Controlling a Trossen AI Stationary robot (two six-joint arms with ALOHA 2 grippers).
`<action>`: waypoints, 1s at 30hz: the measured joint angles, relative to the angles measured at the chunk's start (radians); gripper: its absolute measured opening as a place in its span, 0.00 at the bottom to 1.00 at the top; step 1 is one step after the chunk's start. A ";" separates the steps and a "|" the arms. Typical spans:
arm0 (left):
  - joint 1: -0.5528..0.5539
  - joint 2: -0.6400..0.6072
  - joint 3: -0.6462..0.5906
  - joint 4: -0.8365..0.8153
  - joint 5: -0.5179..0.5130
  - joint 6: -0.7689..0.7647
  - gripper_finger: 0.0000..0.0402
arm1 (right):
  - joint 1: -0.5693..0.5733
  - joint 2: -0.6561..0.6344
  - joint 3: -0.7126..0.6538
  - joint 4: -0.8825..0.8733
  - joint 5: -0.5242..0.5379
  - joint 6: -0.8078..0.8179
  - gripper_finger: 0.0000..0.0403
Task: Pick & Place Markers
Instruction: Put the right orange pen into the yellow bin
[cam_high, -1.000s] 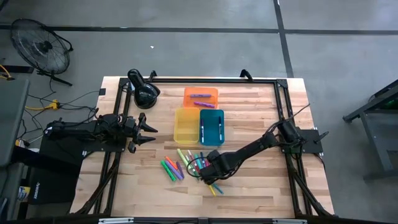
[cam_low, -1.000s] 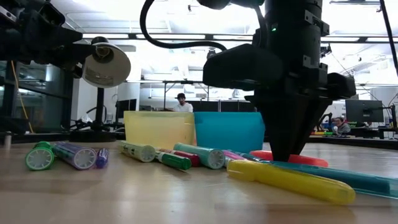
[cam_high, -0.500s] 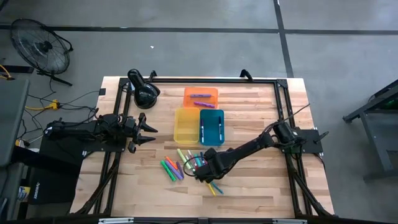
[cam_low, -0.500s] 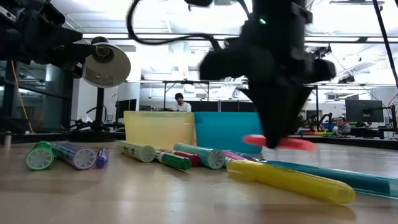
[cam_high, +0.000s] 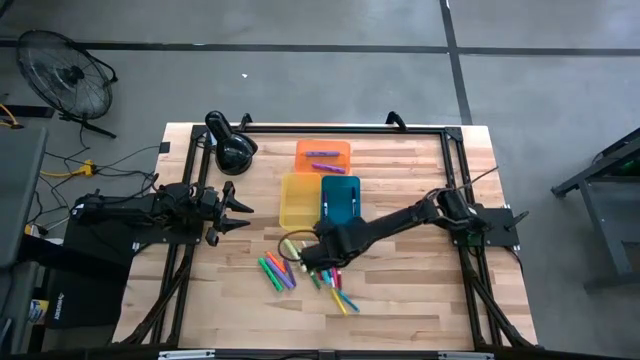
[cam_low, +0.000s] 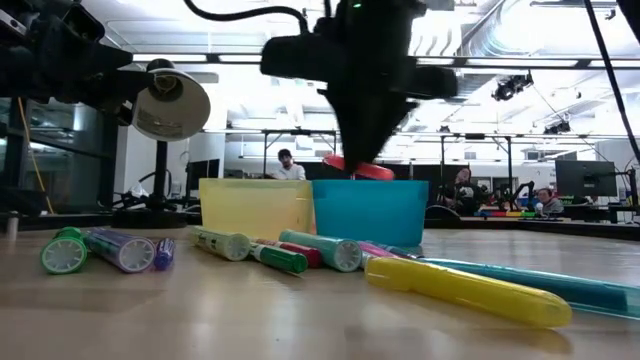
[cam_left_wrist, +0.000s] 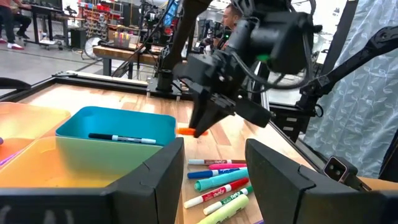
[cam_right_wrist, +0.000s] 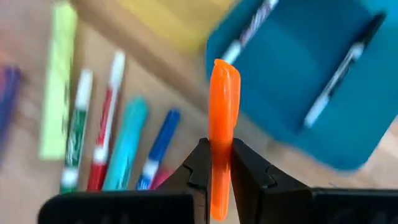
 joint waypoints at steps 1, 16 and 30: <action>0.000 0.000 0.000 0.000 0.000 0.000 0.42 | -0.010 0.000 0.006 0.015 0.005 -0.017 0.07; 0.000 0.000 0.000 0.000 0.000 0.000 0.42 | -0.175 -0.002 0.019 0.302 -0.030 -0.248 0.08; 0.000 0.000 0.000 0.000 0.000 0.000 0.42 | -0.267 -0.004 -0.012 0.358 -0.057 -0.286 0.12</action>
